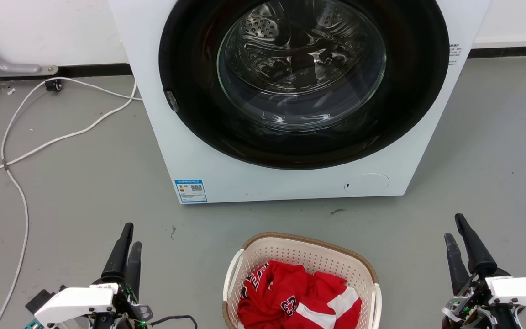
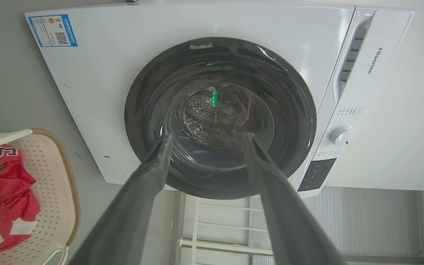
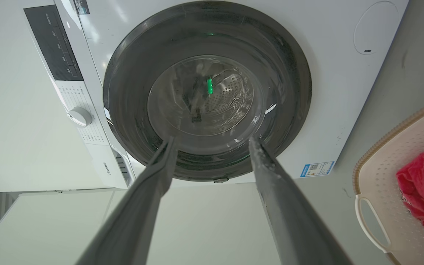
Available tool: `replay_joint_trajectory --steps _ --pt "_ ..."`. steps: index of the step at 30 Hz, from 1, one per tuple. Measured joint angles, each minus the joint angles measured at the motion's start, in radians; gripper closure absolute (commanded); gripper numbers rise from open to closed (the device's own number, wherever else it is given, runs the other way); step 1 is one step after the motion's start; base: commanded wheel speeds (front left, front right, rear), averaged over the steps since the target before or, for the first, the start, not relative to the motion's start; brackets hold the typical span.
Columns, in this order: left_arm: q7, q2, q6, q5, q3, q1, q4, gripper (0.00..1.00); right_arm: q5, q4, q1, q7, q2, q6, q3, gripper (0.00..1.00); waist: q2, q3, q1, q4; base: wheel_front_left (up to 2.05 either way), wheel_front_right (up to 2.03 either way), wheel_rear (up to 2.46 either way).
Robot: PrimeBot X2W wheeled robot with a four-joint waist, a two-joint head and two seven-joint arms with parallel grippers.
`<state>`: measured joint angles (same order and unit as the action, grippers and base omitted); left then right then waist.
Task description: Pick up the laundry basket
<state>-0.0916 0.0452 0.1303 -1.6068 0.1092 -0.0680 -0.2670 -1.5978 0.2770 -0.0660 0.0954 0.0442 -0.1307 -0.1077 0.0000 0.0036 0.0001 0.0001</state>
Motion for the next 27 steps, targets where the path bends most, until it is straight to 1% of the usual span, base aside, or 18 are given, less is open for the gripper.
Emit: replay_joint_trajectory --steps 4,5,7,12,20,27 --pt "0.016 0.0 0.0 0.035 0.006 0.0 0.007 0.0 0.042 -0.007 0.0 -0.017 0.0 0.0 0.0 0.0 0.0 0.001 0.0 0.0 0.0 0.0 0.0" --pt "0.025 0.0 0.0 0.068 0.011 0.0 0.016 0.0 0.08 -0.015 0.0 -0.026 0.0 0.0 -0.001 0.0 0.0 0.001 0.0 0.0 0.0 0.0 0.0" --pt "0.03 0.0 -0.002 0.089 0.012 0.0 0.023 0.0 0.102 -0.022 0.0 -0.031 0.0 0.0 -0.001 0.0 0.0 0.002 0.0 0.0 0.0 0.0 0.0" --pt "0.052 0.0 -0.02 0.201 0.008 0.0 0.066 0.0 0.227 -0.063 0.003 -0.053 0.0 0.0 0.006 0.0 0.0 0.004 0.0 0.001 0.0 0.0 0.0" --pt "0.086 0.001 -0.048 0.388 -0.028 0.002 0.124 0.0 0.447 -0.123 0.009 -0.087 0.0 0.0 0.036 0.0 0.0 0.007 0.0 0.001 0.0 0.0 0.0" --pt "0.113 0.001 -0.07 0.528 -0.059 0.008 0.151 0.0 0.614 -0.147 0.024 -0.114 0.0 0.0 0.056 0.0 0.0 0.009 0.0 0.002 0.0 0.0 0.0"
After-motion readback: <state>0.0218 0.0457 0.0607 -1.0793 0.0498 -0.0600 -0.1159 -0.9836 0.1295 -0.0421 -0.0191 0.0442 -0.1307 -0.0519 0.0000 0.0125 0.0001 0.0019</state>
